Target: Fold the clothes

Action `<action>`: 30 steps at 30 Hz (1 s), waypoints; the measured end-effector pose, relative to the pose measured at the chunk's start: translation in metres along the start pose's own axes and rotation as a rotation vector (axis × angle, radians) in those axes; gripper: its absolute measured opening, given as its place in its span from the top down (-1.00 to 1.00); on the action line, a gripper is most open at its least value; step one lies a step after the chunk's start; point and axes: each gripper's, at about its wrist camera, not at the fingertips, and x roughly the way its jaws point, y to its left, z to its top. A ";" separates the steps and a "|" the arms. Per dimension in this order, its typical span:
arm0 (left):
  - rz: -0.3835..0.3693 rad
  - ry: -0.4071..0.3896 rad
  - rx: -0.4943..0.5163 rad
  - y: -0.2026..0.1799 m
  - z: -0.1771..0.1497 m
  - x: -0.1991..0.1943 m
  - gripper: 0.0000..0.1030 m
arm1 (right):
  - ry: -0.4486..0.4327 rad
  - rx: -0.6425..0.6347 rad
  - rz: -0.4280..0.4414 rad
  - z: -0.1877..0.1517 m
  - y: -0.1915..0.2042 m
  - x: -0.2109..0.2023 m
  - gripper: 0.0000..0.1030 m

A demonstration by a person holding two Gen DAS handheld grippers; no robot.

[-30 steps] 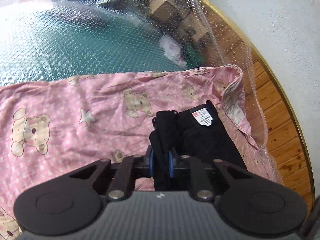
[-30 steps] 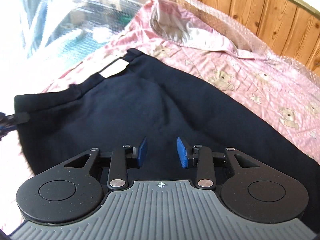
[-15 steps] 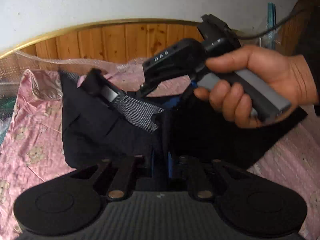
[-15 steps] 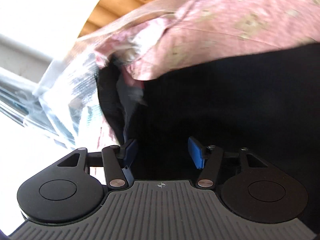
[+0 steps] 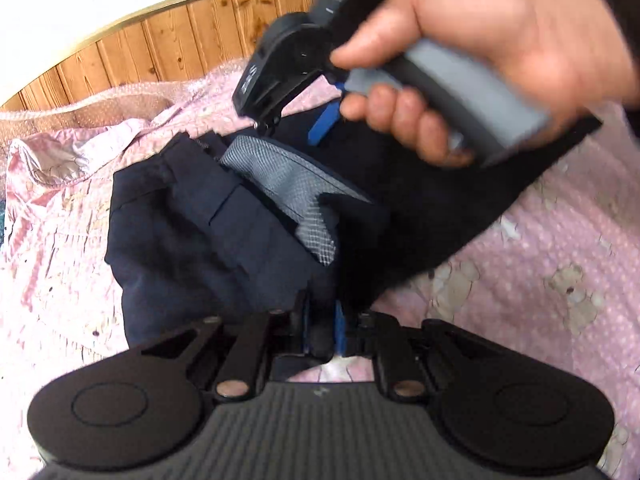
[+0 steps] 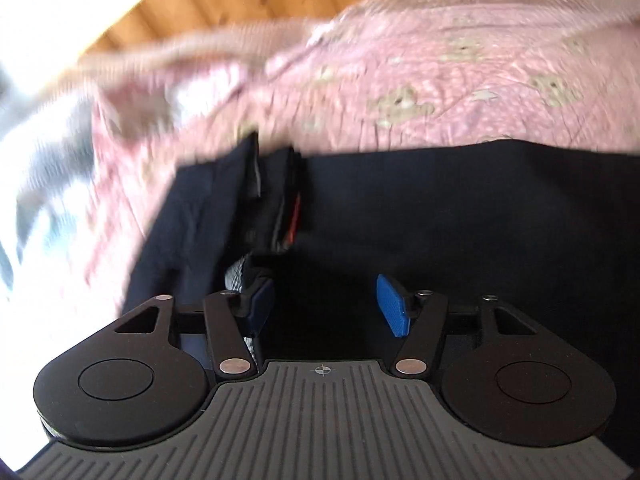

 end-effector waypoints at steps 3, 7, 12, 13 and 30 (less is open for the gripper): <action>0.009 0.009 -0.017 -0.003 -0.008 -0.002 0.77 | 0.038 -0.136 -0.105 -0.007 0.008 -0.006 0.04; -0.006 -0.012 -0.066 0.001 -0.009 -0.006 0.77 | -0.105 -0.066 -0.212 0.005 -0.005 -0.031 0.03; -0.021 -0.057 -0.083 0.000 0.000 -0.016 0.77 | -0.091 0.008 0.098 0.038 -0.004 -0.009 -0.14; -0.020 -0.062 -0.079 -0.001 0.002 -0.017 0.77 | -0.039 -0.007 0.126 0.042 0.001 0.009 -0.13; -0.133 -0.051 -0.074 -0.020 0.009 -0.022 0.62 | -0.006 0.055 0.162 0.020 -0.035 0.013 1.00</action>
